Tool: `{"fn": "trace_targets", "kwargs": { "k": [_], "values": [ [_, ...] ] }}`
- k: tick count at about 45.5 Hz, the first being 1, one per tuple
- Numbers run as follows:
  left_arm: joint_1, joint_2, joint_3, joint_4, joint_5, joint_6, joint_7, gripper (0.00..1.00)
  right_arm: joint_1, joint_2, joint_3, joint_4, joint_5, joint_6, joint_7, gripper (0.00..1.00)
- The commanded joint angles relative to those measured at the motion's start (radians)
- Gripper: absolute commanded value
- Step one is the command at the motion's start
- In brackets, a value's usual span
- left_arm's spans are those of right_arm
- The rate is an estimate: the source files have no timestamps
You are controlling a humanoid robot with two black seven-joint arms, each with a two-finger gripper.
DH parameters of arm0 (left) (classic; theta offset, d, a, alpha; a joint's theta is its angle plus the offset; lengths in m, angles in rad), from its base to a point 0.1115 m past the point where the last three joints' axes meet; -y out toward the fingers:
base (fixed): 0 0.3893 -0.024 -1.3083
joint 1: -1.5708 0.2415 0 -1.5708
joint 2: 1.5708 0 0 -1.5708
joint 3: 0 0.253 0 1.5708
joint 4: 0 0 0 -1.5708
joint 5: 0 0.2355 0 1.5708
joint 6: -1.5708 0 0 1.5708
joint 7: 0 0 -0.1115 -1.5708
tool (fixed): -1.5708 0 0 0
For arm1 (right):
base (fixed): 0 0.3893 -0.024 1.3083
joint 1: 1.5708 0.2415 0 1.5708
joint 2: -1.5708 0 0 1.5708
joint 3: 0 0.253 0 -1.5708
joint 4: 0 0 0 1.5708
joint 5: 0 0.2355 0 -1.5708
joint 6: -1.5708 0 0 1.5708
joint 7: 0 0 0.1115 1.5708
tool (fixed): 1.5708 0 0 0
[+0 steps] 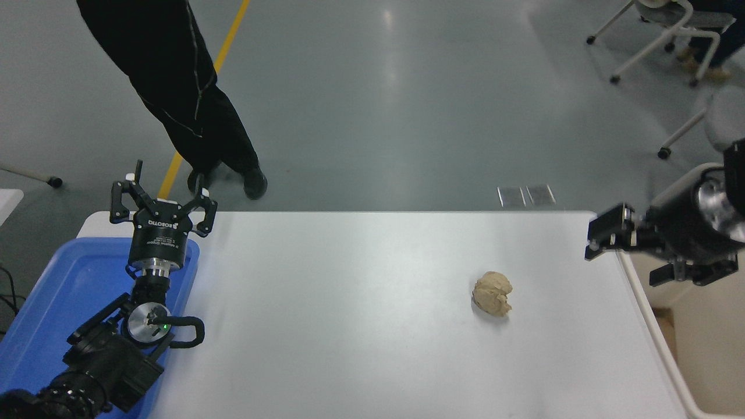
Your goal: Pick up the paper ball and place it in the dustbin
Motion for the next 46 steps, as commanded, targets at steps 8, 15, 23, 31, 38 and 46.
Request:
{"fn": "trace_targets", "kwargs": {
  "k": [8, 15, 23, 31, 38, 46],
  "values": [
    [0.001, 0.000, 0.000, 0.001, 0.000, 0.000, 0.000, 0.99, 0.363, 0.082, 0.011, 0.077, 0.040, 0.147, -0.003, 1.00],
    [0.001, 0.000, 0.000, -0.001, 0.000, 0.000, 0.000, 0.99, 0.348, 0.102, 0.029, 0.077, 0.038, 0.147, -0.001, 1.00],
    [0.001, 0.001, 0.000, -0.001, 0.000, 0.000, 0.000, 0.99, 0.193, 0.139, 0.051, 0.060, 0.034, 0.141, -0.001, 1.00],
    [0.000, 0.001, 0.000, 0.001, 0.000, 0.000, 0.000, 0.99, -0.060, 0.218, 0.078, -0.087, 0.034, -0.127, 0.001, 1.00],
    [0.000, 0.000, 0.000, -0.001, 0.000, 0.000, 0.000, 0.99, -0.321, 0.237, 0.204, -0.256, 0.038, -0.238, 0.008, 1.00],
    [0.000, 0.000, 0.000, -0.001, 0.000, 0.000, 0.000, 0.99, -0.526, 0.277, 0.310, -0.371, 0.040, -0.239, 0.011, 1.00]
  ]
}}
